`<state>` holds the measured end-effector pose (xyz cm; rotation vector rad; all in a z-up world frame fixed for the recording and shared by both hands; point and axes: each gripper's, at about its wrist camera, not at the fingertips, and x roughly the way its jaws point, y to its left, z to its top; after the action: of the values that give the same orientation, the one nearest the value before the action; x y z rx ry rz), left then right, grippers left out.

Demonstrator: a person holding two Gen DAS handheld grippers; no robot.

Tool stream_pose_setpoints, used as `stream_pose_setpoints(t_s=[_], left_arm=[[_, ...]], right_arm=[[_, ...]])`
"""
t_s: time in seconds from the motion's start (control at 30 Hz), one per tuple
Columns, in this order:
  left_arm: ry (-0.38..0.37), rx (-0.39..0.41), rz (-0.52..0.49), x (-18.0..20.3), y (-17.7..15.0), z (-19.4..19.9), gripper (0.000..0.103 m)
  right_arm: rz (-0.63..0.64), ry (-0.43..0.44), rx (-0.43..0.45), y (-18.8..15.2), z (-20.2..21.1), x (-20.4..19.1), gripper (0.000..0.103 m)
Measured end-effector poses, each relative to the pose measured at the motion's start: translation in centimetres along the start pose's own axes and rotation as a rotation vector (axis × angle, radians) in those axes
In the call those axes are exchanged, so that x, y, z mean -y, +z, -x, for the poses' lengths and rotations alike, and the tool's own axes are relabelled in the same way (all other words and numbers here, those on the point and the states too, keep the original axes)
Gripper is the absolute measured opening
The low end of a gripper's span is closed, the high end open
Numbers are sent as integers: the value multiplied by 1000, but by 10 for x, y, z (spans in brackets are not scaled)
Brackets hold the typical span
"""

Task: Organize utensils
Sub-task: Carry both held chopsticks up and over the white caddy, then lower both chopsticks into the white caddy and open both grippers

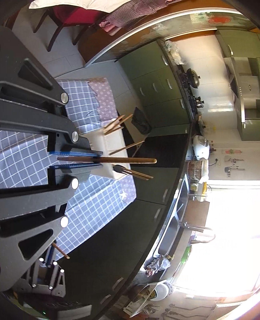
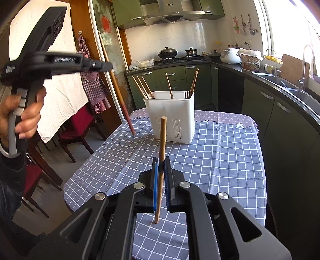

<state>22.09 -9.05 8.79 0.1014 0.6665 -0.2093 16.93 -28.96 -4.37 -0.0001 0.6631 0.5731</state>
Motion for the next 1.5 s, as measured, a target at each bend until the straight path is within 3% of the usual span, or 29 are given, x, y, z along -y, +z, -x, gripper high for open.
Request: stream_pose_setpoints(t_s=[0.27,0.47,0.73,1.0,1.3,1.5], left_arm=[[24,86,17,5,75,-18,6],[83,71,45,-13,96,-57,6],[82,-96,92,-46,68,-126,6],[46,-197,85,-48,33,-160,6],[23,-117,105,-54,24,-139,7],[40,-14,93,-51,20,-101,8]], right_arm=[[12,-10,28,31,3,14,7],[48,-5,50,66,-3,14,7],[89,-14,129,127,4,6,7],[81,-11,205,198,5,2,7],[40,-41,278,265,-19,6,7],[14,-83,251,285,-59,18,7]])
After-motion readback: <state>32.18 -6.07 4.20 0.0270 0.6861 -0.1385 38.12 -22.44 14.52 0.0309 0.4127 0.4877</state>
